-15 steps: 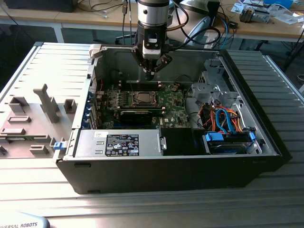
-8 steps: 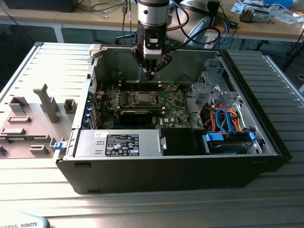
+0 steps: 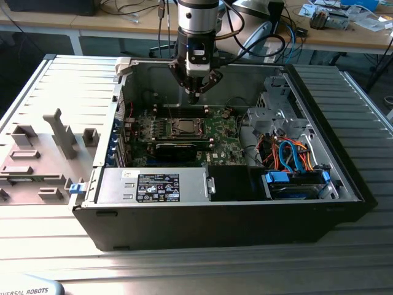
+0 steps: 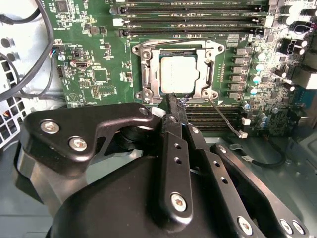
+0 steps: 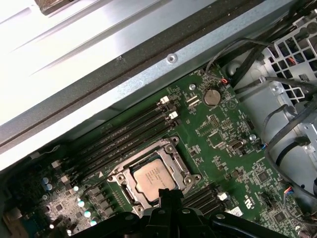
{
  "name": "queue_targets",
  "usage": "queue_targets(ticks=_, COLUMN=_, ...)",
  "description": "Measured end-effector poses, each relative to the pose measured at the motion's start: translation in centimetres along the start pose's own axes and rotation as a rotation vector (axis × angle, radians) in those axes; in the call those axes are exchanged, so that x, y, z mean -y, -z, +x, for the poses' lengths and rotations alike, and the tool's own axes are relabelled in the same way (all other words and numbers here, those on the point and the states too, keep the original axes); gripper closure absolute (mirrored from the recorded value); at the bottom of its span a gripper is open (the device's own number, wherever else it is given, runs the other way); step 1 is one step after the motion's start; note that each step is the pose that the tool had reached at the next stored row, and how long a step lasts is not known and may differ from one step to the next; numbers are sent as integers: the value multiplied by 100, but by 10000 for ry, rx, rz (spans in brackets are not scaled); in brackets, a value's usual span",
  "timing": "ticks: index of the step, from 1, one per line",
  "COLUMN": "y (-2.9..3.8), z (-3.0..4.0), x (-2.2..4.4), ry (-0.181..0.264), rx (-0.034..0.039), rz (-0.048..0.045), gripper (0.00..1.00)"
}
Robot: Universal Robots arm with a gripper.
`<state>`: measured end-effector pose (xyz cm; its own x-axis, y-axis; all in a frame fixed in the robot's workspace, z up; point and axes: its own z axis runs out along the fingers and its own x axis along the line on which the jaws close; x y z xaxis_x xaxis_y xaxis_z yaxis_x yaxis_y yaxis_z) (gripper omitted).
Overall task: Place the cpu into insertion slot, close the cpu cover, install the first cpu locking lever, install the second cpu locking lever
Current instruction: 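Install the first cpu locking lever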
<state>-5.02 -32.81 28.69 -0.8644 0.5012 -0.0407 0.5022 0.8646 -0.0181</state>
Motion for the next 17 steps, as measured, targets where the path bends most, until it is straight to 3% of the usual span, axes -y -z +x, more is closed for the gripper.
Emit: queue_targets(ticks=17, y=0, z=0, x=0, ry=255, rx=5, rz=-10, gripper=89)
